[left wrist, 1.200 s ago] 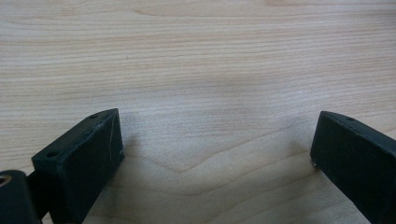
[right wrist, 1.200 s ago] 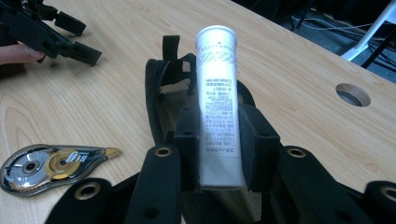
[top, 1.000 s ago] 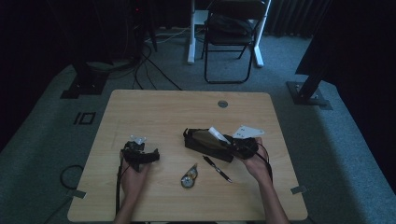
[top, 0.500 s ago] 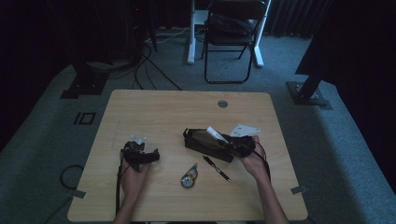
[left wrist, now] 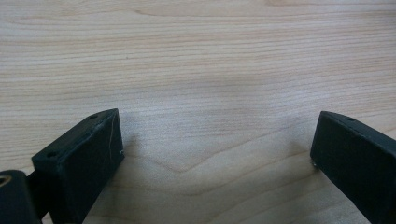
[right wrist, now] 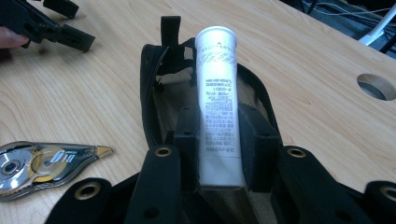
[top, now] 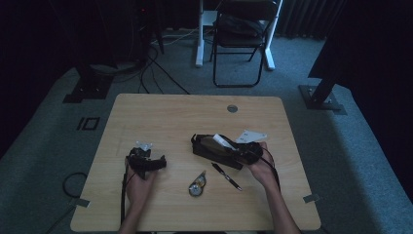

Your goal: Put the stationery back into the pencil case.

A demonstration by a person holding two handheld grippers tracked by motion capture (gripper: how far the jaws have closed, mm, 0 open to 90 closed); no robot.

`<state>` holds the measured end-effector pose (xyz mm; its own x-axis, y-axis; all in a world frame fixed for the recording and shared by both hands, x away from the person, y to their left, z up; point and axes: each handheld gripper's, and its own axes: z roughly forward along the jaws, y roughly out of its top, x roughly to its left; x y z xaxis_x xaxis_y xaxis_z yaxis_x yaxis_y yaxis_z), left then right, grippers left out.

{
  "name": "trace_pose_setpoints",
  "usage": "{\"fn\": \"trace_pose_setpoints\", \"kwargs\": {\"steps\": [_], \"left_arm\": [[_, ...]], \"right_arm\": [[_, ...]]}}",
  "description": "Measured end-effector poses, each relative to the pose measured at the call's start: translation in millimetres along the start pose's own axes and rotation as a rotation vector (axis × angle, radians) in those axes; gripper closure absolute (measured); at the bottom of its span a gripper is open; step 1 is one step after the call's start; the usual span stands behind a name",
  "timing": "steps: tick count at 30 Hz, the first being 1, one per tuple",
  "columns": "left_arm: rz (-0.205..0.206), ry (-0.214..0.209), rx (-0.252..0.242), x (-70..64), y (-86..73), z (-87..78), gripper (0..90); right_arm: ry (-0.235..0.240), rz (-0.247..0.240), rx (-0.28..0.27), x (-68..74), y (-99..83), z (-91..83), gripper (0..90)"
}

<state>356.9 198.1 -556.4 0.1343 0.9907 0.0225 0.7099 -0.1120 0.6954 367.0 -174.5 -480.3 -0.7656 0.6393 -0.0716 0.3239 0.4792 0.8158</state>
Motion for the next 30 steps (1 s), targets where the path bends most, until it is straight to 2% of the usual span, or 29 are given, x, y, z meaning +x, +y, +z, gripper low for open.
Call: {"fn": "trace_pose_setpoints", "kwargs": {"steps": [30], "left_arm": [[0.0,0.0,0.0,0.0,0.0,0.0,2.7]], "right_arm": [[0.0,-0.011,0.073,-0.5,-2.3,21.0,71.2]]}}
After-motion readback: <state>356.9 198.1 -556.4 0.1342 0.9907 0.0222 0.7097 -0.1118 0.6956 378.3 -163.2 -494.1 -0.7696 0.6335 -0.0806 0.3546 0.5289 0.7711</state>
